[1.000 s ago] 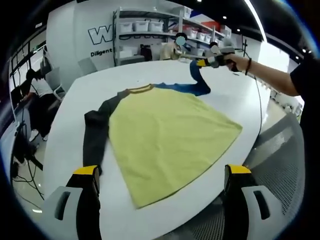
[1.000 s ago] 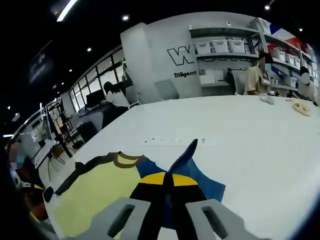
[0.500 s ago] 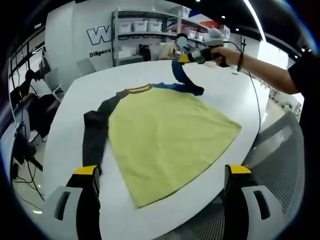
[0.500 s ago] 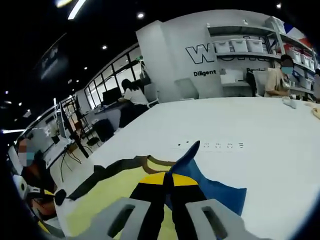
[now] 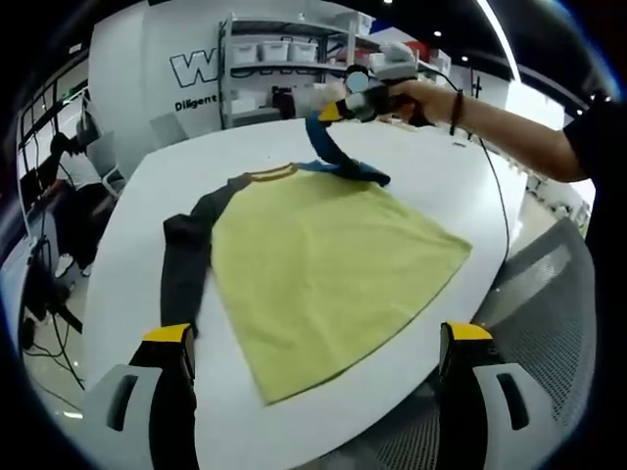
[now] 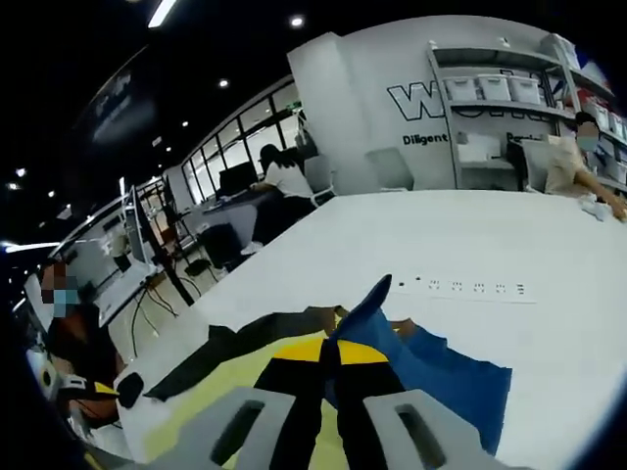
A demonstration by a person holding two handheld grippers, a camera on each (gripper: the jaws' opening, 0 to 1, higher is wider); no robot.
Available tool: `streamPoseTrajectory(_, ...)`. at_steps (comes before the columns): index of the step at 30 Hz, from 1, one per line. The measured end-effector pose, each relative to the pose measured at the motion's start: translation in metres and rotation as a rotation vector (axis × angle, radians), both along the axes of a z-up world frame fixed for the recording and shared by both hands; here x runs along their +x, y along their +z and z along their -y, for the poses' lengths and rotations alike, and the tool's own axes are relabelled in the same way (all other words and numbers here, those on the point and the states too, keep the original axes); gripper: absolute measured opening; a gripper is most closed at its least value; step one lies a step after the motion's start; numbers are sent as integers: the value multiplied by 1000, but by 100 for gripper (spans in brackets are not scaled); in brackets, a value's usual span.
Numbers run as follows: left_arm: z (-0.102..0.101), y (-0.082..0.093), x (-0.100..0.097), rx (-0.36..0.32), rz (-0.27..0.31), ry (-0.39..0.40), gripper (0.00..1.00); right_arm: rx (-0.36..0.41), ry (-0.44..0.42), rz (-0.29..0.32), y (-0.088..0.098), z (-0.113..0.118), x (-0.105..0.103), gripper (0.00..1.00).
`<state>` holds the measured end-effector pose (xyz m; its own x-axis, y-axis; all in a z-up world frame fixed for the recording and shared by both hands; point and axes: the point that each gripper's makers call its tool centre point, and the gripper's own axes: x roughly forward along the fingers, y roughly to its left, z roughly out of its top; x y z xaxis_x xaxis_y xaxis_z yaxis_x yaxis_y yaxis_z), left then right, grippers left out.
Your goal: Fold the garment on the visible template until the final outline fits inside the template.
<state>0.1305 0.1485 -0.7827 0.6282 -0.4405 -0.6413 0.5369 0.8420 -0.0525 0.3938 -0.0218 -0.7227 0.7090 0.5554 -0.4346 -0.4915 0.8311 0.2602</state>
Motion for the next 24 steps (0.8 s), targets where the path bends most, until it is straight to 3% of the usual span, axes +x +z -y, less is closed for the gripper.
streamPoseTrajectory(17, -8, -6, -6, 7, -14, 26, 99, -90, 112, 5, -14, -65, -11, 0)
streamPoseTrajectory(24, -11, -8, -9, 6, -19, 37, 99, -108, 153, 14, -19, -85, -5, 0)
